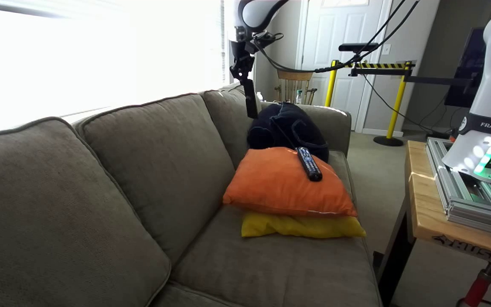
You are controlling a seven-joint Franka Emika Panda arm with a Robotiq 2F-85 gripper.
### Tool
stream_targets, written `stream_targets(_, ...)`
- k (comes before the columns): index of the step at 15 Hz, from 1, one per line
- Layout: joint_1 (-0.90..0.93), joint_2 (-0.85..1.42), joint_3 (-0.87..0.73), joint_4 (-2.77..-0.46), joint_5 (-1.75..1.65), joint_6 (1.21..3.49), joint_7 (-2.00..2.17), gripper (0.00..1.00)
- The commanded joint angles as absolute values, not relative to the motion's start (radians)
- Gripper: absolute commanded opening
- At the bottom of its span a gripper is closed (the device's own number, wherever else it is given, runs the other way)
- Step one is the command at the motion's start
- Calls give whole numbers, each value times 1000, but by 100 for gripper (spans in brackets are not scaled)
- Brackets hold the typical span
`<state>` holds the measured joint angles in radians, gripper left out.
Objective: Pick up the remote behind the black cushion and place it on the orange cushion
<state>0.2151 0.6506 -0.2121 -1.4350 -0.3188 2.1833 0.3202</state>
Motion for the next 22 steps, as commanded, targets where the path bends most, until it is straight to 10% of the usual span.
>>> stream_targets(1, 234, 534, -179, -1636, -409, 2199, 299, 5)
stream_targets(22, 261, 393, -83, -2159, -681, 2500, 447, 5)
